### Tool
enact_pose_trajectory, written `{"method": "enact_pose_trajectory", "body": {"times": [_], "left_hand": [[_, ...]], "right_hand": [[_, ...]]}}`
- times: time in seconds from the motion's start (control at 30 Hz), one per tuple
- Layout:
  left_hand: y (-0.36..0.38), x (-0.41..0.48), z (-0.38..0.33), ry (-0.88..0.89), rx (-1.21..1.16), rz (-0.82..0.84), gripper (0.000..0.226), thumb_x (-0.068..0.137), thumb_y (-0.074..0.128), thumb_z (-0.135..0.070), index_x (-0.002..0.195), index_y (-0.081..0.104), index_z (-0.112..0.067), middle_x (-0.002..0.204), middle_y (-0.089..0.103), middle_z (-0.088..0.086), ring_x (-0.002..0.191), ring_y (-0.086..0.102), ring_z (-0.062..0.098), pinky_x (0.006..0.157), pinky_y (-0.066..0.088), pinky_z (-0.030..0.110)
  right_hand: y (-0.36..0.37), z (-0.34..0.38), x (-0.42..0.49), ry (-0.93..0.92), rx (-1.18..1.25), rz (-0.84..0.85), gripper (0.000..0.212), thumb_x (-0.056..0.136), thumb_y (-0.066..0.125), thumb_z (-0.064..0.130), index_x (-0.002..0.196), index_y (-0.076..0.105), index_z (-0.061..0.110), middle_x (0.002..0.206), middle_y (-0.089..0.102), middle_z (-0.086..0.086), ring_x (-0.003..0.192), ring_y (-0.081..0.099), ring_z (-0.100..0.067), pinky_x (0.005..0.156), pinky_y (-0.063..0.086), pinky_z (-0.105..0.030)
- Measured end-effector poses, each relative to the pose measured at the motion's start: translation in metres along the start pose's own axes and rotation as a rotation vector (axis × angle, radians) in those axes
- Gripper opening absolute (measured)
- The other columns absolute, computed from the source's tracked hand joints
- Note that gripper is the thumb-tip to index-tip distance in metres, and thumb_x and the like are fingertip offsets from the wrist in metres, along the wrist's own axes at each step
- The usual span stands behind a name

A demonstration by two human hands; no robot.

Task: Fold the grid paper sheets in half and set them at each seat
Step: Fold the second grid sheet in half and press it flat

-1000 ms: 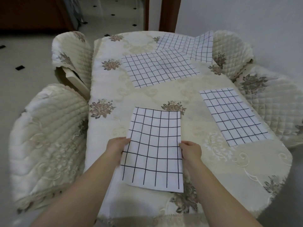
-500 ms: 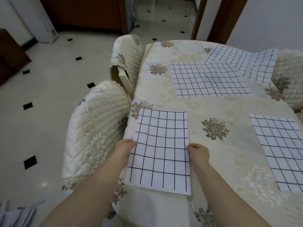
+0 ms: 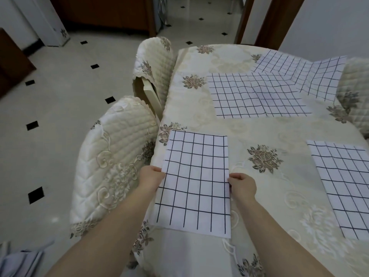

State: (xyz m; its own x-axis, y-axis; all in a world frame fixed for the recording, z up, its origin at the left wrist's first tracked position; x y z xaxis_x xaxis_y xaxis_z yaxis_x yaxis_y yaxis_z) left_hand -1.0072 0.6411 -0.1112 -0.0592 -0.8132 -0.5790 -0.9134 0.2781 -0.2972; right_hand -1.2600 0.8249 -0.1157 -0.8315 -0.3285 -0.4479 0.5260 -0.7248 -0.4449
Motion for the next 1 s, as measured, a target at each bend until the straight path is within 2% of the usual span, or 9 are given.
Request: {"method": "enact_pose_trajectory", "body": {"times": [0.1, 0.2, 0.3, 0.43, 0.57, 0.63, 0.73, 0.87, 1.0], "left_hand": [[-0.002, -0.004, -0.005, 0.05, 0.085, -0.005, 0.026, 0.075, 0.067, 0.005, 0.061, 0.059, -0.016, 0.067, 0.06, 0.009, 0.075, 0.061, 0.028, 0.074, 0.052, 0.036], [-0.003, -0.002, -0.003, 0.072, 0.127, 0.014, 0.024, 0.076, 0.068, 0.003, 0.061, 0.06, -0.013, 0.063, 0.058, 0.009, 0.069, 0.058, 0.027, 0.068, 0.05, 0.036], [-0.006, -0.002, -0.001, 0.089, 0.173, 0.011, 0.007, 0.075, 0.069, -0.003, 0.075, 0.066, -0.009, 0.075, 0.065, 0.013, 0.075, 0.062, 0.029, 0.073, 0.054, 0.04], [-0.011, -0.015, -0.012, 0.261, 0.398, -0.038, 0.022, 0.082, 0.063, -0.01, 0.104, 0.064, -0.009, 0.1, 0.066, 0.009, 0.082, 0.061, 0.025, 0.064, 0.043, 0.026], [0.006, -0.043, -0.018, 0.502, 0.627, 0.04, 0.033, 0.085, 0.063, -0.014, 0.118, 0.063, -0.012, 0.12, 0.061, 0.004, 0.11, 0.057, 0.022, 0.088, 0.045, 0.028], [0.025, -0.061, -0.012, 0.642, 0.736, 0.164, 0.037, 0.086, 0.063, -0.015, 0.123, 0.06, -0.011, 0.128, 0.058, 0.004, 0.122, 0.05, 0.023, 0.1, 0.037, 0.028], [0.051, -0.086, 0.004, 0.801, 0.943, 0.276, 0.045, 0.087, 0.062, -0.022, 0.131, 0.054, -0.014, 0.139, 0.05, 0.004, 0.134, 0.037, 0.023, 0.108, 0.026, 0.027], [0.056, -0.083, 0.032, 0.718, 1.155, 0.312, 0.063, 0.09, 0.061, -0.029, 0.146, 0.034, -0.019, 0.157, 0.025, 0.004, 0.147, 0.014, 0.026, 0.117, 0.022, 0.037], [0.039, -0.068, 0.039, 0.582, 1.151, 0.327, 0.079, 0.087, 0.066, -0.027, 0.152, 0.022, -0.017, 0.161, 0.009, 0.009, 0.149, 0.004, 0.027, 0.118, 0.02, 0.038]], "right_hand": [[0.0, 0.0, 0.0, -0.013, -0.017, -0.009, 0.013, 0.076, 0.066, 0.008, 0.08, 0.069, 0.019, 0.08, 0.072, -0.003, 0.082, 0.069, -0.025, 0.084, 0.056, -0.045], [-0.003, 0.001, -0.003, -0.053, -0.027, -0.031, 0.011, 0.078, 0.065, 0.009, 0.084, 0.069, 0.017, 0.081, 0.072, -0.003, 0.083, 0.069, -0.024, 0.086, 0.055, -0.044], [-0.007, 0.003, -0.009, -0.097, -0.059, -0.041, 0.017, 0.082, 0.063, 0.009, 0.098, 0.07, 0.011, 0.09, 0.072, -0.004, 0.09, 0.067, -0.023, 0.088, 0.052, -0.036], [-0.013, 0.009, -0.025, -0.216, -0.157, -0.062, 0.027, 0.087, 0.06, 0.009, 0.113, 0.067, 0.007, 0.106, 0.069, -0.007, 0.093, 0.06, -0.017, 0.083, 0.039, -0.021], [0.007, 0.016, -0.058, -0.46, -0.351, 0.065, 0.033, 0.088, 0.056, 0.006, 0.121, 0.062, 0.008, 0.122, 0.061, -0.008, 0.115, 0.055, -0.024, 0.093, 0.036, -0.023], [0.031, 0.011, -0.08, -0.575, -0.501, 0.208, 0.038, 0.088, 0.056, 0.011, 0.126, 0.058, 0.01, 0.132, 0.054, -0.007, 0.125, 0.046, -0.025, 0.101, 0.033, -0.026], [0.062, -0.004, -0.108, -0.679, -0.709, 0.344, 0.052, 0.091, 0.056, 0.025, 0.141, 0.045, 0.018, 0.15, 0.035, -0.008, 0.141, 0.026, -0.028, 0.115, 0.017, -0.03], [0.072, -0.023, -0.117, -0.644, -0.856, 0.395, 0.065, 0.092, 0.054, 0.034, 0.15, 0.026, 0.026, 0.161, 0.008, -0.004, 0.149, 0.001, -0.024, 0.12, 0.005, -0.034], [0.054, -0.027, -0.107, -0.506, -0.826, 0.366, 0.075, 0.09, 0.061, 0.027, 0.152, 0.019, 0.025, 0.162, -0.002, -0.004, 0.149, -0.003, -0.021, 0.119, 0.011, -0.034]]}}
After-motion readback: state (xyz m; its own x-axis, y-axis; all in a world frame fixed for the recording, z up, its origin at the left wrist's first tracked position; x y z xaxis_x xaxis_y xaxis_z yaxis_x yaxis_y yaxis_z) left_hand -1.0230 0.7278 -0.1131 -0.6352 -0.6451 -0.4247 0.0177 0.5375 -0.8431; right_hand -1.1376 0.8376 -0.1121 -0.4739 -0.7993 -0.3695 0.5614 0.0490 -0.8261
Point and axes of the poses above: each hand's wrist, its own x-axis towards the middle knuckle, its own y-axis out of the palm, z = x × y, the point moved 6 cm from there along x, towards the middle knuckle
